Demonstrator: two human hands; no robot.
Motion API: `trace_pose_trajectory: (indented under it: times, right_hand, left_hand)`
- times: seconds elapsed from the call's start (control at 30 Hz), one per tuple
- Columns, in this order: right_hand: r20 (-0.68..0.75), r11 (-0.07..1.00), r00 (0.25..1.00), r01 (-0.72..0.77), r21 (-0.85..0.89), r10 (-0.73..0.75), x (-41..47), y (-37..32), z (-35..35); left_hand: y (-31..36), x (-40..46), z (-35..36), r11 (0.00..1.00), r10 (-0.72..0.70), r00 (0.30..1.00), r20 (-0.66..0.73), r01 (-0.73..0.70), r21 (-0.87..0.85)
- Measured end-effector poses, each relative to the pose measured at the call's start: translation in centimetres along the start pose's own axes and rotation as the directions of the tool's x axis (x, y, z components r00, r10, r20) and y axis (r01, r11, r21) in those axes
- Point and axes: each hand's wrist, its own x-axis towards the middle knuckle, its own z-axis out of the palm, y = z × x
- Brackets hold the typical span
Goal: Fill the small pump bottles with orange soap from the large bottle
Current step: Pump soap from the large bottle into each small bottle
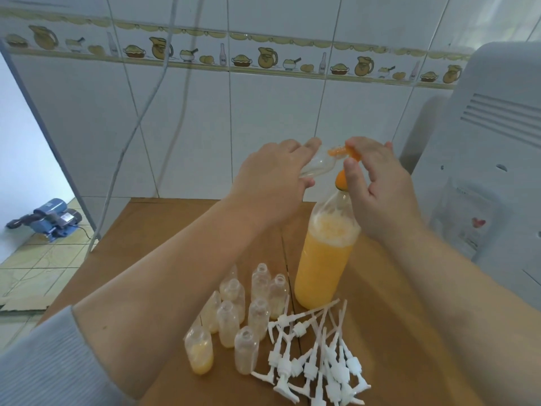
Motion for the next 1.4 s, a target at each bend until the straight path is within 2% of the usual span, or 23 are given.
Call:
trace_pose_trajectory:
  times: [0.2,0.43,0.57,0.7,0.8,0.93,1.03,1.2,1.3,1.4]
  right_hand:
    - [-0.112,0.998,0.992,-0.057,-0.013,0.055,-1.8,0.1,1.6]
    - [-0.028,0.999,0.999,-0.043,-0.021,0.042,-1.0,-0.5,0.9]
    - [-0.071,0.999,0.996,-0.048,-0.024,0.046,-0.8,-0.8,0.9]
    - [-0.140,0.996,0.987,-0.083,-0.014,0.080,-1.6,-0.7,2.2]
    - [-0.118,0.996,0.989,-0.090,0.007,0.090,-2.0,-0.6,2.4]
    - [-0.049,0.998,0.998,-0.047,-0.034,0.045,-1.6,-0.6,1.2]
    - [-0.096,0.999,0.995,-0.020,-0.027,0.018,-1.4,-0.5,0.6]
    - [-0.135,0.998,0.988,-0.068,0.004,0.068,-2.4,-0.3,1.8]
    - [-0.098,0.997,0.993,-0.070,0.017,0.071,-2.3,-0.5,1.7]
    - [-0.060,1.000,0.998,-0.028,-0.008,0.028,-1.6,-0.8,0.8]
  left_hand:
    - [0.5,-0.1,0.8,0.999,0.013,1.000,-0.009,-0.013,-0.031]
    - [-0.3,0.0,0.1,0.996,-0.024,0.995,0.102,0.032,-0.081]
    - [-0.7,0.6,-0.6,0.992,0.000,0.986,0.168,0.022,-0.125]
    - [-0.8,0.2,-0.1,0.982,-0.006,0.985,0.174,0.038,-0.186]
    - [-0.7,-0.1,0.4,0.977,-0.018,0.981,0.195,0.059,-0.205]
    - [-0.5,0.0,0.0,0.985,-0.013,0.985,0.171,0.041,-0.165]
    - [0.1,0.0,-0.5,0.988,0.002,0.992,0.123,0.017,-0.151]
    - [0.3,-0.3,0.1,0.987,-0.018,0.992,0.122,0.038,-0.158]
    - [0.2,-0.4,0.1,0.989,-0.031,0.987,0.155,0.053,-0.140]
    - [0.2,-0.2,-0.6,0.994,-0.016,0.992,0.123,0.029,-0.105]
